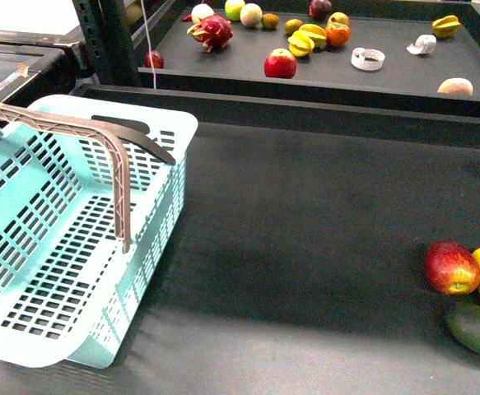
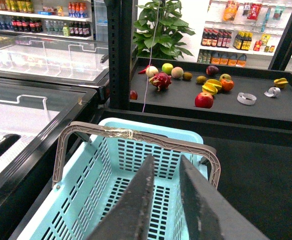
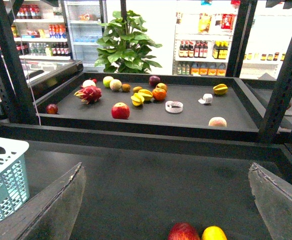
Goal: Pick mango with right arm and hold basket with left
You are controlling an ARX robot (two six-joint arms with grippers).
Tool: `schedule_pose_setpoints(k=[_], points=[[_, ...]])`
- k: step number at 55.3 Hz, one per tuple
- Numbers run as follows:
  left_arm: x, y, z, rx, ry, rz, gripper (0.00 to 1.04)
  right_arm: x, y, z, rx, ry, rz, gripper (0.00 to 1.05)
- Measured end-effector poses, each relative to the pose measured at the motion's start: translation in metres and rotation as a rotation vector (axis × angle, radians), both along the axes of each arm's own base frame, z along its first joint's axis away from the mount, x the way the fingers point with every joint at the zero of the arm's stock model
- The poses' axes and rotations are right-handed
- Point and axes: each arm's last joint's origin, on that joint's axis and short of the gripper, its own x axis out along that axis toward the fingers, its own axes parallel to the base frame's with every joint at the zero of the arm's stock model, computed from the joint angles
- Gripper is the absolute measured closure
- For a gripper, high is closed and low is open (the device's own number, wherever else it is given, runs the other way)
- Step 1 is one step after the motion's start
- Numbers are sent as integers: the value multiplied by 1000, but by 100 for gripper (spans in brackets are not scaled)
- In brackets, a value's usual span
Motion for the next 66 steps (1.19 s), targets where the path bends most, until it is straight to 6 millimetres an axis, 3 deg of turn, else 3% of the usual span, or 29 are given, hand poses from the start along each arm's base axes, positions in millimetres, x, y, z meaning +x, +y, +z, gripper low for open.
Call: schedule_pose_setpoints(k=[23, 31, 38, 42, 53, 66], points=[[0, 0, 0, 0, 0, 0, 7, 0, 0, 0, 0, 0, 0, 8], [0, 0, 0, -7, 6, 16, 8, 0, 0, 0, 0, 0, 0, 8], [12, 3, -11, -212, 194, 457, 8, 0, 0, 0, 0, 0, 1, 8], [24, 8, -13, -332, 199, 562, 8, 0, 0, 0, 0, 0, 0, 8], [77, 23, -9, -577, 185, 575, 8, 0, 0, 0, 0, 0, 1, 8], [158, 31, -36, -789, 244, 566, 8, 0, 0, 0, 0, 0, 2, 8]])
